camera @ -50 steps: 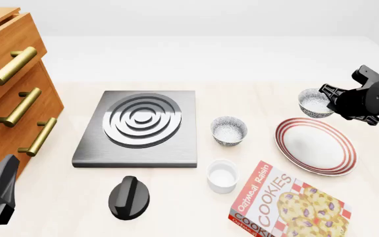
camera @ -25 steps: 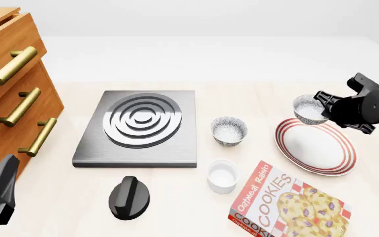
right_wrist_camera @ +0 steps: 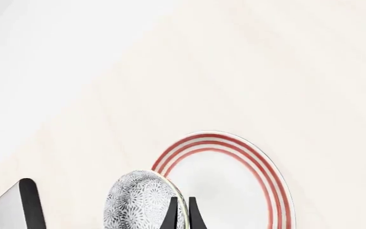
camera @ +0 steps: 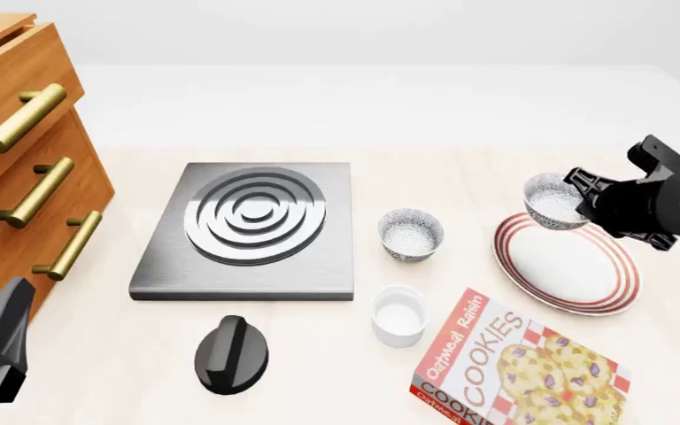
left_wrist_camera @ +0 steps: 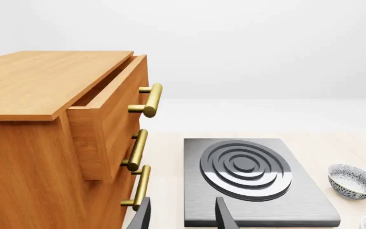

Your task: Pick the akita bowl next to the plate and place it on the plate.

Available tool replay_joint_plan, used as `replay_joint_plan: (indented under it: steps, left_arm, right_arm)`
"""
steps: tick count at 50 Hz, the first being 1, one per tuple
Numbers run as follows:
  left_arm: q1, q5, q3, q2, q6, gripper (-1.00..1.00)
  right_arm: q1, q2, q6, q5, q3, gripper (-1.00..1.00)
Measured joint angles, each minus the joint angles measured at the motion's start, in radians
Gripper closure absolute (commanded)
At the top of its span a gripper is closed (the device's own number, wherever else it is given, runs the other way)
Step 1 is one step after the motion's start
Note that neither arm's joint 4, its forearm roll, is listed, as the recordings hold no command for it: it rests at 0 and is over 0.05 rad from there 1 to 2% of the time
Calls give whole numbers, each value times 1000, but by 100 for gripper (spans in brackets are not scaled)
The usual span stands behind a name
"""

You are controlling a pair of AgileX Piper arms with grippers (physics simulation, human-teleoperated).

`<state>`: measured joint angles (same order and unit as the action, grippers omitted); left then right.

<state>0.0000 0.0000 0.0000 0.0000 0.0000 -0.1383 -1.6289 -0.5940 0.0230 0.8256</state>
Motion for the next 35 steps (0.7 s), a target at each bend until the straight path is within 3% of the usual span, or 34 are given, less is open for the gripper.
replay_joint_plan:
  steps: [35]
  left_arm:
    - [0,0,0,0,0,-100]
  right_arm:
    - [-32,42,-5,-47,-105,100]
